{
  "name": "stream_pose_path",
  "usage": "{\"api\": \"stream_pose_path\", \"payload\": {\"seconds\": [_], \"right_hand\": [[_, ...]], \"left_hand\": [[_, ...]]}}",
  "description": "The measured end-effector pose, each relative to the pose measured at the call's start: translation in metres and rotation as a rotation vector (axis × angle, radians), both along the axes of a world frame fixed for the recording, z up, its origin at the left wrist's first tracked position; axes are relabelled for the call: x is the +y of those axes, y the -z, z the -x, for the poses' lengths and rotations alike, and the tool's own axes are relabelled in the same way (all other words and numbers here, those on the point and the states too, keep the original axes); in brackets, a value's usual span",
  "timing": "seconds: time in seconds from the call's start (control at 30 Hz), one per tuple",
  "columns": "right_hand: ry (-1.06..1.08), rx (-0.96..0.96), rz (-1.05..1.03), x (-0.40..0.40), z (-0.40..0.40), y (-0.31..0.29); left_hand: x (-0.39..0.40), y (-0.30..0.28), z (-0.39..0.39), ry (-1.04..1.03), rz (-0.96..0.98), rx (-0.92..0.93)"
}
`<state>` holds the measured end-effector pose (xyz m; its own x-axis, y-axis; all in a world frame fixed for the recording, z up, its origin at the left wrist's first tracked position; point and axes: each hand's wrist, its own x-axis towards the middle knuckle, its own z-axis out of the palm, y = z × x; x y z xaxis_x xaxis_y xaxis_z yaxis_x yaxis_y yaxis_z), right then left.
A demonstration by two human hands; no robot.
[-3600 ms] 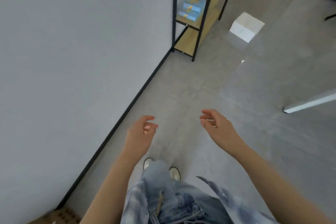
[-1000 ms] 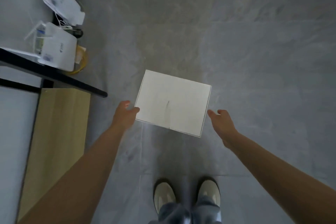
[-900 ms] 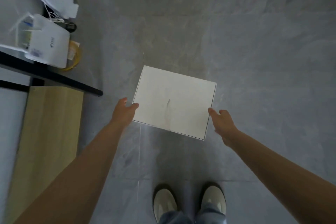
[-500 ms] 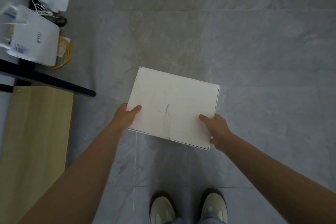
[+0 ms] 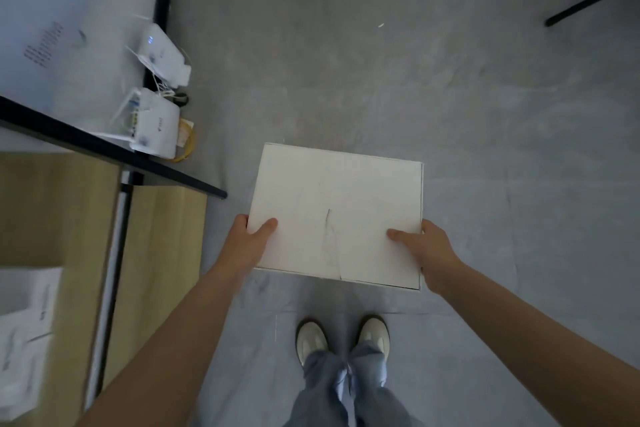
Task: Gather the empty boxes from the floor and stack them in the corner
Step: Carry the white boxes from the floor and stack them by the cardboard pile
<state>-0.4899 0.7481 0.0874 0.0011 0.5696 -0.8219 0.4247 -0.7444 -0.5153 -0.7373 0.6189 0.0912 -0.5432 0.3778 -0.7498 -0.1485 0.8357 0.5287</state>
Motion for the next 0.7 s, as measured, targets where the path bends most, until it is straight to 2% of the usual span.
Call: {"api": "stream_pose_path", "payload": {"seconds": [0.2, 0.43, 0.7], "right_hand": [[-0.060, 0.016, -0.133, -0.011, -0.007, -0.181], [-0.123, 0.060, -0.269, -0.041, -0.024, -0.339], [-0.197, 0.135, -0.342, -0.075, -0.036, -0.438]], "left_hand": [[-0.020, -0.176, -0.008, -0.053, -0.077, 0.012], [-0.053, -0.331, -0.028, -0.175, -0.205, 0.003], [-0.113, -0.434, -0.055, -0.250, -0.292, 0.092]]}}
